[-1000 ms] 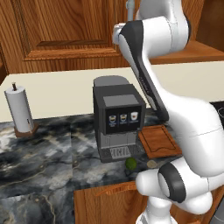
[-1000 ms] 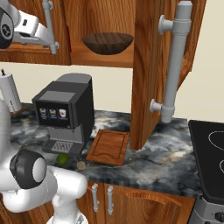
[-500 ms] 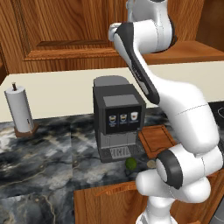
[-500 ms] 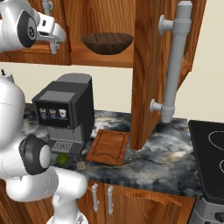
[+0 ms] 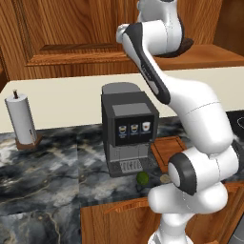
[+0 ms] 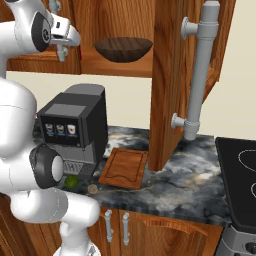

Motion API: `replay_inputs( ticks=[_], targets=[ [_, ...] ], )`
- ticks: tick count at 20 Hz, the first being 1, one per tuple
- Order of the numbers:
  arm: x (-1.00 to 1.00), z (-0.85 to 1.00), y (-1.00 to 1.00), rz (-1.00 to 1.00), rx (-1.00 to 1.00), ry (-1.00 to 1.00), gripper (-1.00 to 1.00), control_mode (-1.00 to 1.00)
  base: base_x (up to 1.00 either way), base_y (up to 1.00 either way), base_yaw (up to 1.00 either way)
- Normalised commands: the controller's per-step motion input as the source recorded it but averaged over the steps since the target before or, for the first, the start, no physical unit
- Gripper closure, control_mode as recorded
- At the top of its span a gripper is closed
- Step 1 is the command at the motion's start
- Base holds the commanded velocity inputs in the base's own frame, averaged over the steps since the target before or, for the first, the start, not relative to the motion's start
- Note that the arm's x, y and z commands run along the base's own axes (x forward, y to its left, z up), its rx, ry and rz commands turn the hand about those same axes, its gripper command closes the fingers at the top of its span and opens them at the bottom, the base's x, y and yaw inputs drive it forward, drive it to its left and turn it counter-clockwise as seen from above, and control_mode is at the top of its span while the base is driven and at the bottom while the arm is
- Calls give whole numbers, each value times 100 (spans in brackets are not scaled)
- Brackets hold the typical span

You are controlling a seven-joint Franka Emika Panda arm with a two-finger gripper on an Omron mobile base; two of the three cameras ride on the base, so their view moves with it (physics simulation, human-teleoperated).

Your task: Open the cabinet. Place the bowl and condiment on the counter. Then place the lime and garlic on the cutting board.

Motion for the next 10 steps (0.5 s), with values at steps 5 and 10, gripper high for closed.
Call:
replay_inputs(
  ticks=[5, 10],
  targets=[
    [19, -14, 1, 1, 0, 0, 100, -100, 0, 0, 0],
    [0, -16, 13, 0, 0, 4, 100, -100, 0, 0, 0]
  ],
)
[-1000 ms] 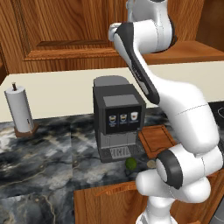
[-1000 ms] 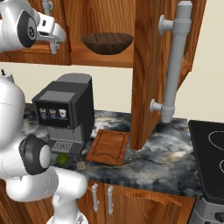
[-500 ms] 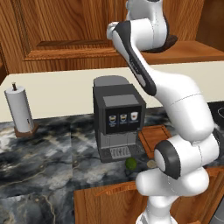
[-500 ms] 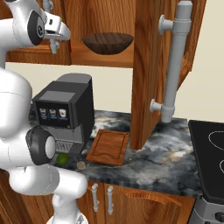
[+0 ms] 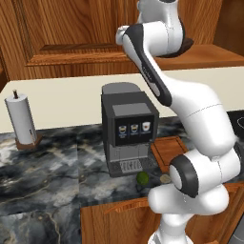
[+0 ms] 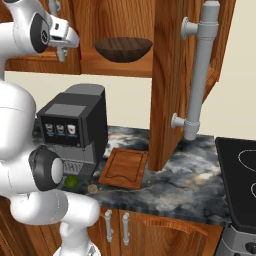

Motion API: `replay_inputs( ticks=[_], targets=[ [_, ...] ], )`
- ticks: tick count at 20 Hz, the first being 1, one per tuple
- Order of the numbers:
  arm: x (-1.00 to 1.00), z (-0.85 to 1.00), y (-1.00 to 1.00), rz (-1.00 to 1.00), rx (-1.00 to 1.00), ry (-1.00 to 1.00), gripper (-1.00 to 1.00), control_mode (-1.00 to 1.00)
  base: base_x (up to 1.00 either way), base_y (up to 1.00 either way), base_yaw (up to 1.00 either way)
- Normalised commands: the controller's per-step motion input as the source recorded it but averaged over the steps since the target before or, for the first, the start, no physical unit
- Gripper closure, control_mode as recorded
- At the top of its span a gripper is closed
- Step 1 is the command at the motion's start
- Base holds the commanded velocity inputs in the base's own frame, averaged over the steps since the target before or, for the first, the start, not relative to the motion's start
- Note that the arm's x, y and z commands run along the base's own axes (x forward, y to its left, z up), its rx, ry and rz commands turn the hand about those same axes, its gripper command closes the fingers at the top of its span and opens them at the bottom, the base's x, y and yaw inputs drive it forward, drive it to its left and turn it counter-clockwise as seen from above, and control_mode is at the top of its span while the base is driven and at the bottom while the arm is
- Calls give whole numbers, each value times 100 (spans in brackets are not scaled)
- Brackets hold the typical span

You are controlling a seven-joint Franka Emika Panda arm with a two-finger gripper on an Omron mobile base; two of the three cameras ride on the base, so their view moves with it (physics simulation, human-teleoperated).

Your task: Open the cabinet. Place the bowl and condiment on the counter. Then place the lime and garlic on the cutting board.

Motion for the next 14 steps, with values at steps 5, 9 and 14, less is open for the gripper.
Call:
replay_inputs(
  ticks=[5, 9, 14],
  targets=[
    [-36, -10, 82, 5, 0, 1, 100, -100, 0, 0, 0],
    [-83, 0, 100, 14, -5, 0, 100, -100, 0, 0, 0],
    [-100, 0, 100, 12, -7, 0, 100, -100, 0, 0, 0]
  ],
)
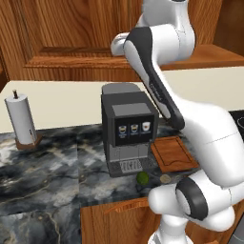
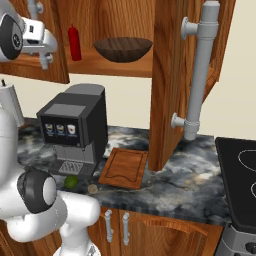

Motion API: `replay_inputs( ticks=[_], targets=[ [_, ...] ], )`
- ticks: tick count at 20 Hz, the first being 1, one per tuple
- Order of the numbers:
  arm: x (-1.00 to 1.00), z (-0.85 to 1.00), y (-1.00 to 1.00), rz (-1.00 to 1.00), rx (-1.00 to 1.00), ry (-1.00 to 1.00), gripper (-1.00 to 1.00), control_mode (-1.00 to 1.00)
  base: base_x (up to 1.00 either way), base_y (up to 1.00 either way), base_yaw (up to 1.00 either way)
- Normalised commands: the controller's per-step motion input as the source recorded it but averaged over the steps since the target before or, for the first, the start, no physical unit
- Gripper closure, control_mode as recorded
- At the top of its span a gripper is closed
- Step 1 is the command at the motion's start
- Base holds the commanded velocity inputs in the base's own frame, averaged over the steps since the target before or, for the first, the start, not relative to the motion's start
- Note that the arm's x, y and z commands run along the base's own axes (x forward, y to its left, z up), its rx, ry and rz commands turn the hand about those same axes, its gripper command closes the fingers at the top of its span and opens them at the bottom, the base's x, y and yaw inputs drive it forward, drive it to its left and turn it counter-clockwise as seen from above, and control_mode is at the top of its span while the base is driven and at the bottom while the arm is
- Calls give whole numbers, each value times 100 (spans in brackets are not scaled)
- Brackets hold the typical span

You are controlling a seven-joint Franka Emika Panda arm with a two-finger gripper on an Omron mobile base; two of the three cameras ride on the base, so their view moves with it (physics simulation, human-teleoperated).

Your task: Open the cabinet. Place the bowl and condiment on the counter. Then place the lime and garlic on the cutting board.

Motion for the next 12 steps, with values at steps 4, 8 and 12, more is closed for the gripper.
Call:
replay_inputs(
  ticks=[4, 8, 12],
  targets=[
    [-100, -1, 100, 11, -11, 0, 100, -100, 0, 0, 0],
    [-100, -4, 100, 11, -14, 0, 100, -100, 0, 0, 0],
    [-100, -10, 100, 11, -15, 0, 100, -100, 0, 0, 0]
  ],
)
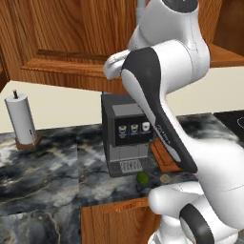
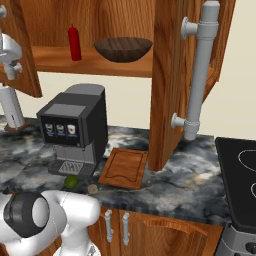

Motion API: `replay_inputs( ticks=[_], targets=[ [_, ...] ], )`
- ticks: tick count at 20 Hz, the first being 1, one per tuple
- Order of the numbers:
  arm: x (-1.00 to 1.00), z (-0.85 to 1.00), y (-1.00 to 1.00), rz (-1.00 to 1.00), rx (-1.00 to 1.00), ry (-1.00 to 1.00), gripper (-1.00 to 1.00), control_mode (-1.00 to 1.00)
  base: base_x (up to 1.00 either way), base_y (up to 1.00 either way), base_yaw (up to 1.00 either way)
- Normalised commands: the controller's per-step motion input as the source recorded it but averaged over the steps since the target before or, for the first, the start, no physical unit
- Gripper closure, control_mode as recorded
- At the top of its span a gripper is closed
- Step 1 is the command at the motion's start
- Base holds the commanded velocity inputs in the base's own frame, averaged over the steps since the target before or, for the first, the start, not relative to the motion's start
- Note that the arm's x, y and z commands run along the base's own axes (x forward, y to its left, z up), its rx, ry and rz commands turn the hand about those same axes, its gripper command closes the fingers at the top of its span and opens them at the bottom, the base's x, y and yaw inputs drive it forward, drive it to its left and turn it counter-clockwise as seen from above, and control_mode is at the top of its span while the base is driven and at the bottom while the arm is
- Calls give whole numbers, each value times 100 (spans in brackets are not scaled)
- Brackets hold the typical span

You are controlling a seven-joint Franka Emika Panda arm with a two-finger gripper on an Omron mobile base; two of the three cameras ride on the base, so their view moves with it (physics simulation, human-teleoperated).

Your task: Open the cabinet. Place the bowl and condiment on the counter. Then place the lime and garlic on the cutting board.

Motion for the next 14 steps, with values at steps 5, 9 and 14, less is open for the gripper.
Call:
replay_inputs(
  ticks=[5, 9, 14],
  targets=[
    [-83, -11, 100, 7, -7, 0, 100, -100, 0, 0, 0],
    [-75, 1, 41, 0, 1, -2, -100, -100, 0, 0, 0],
    [-100, 11, -10, -4, 14, -14, -100, -100, 0, 0, 0]
  ],
)
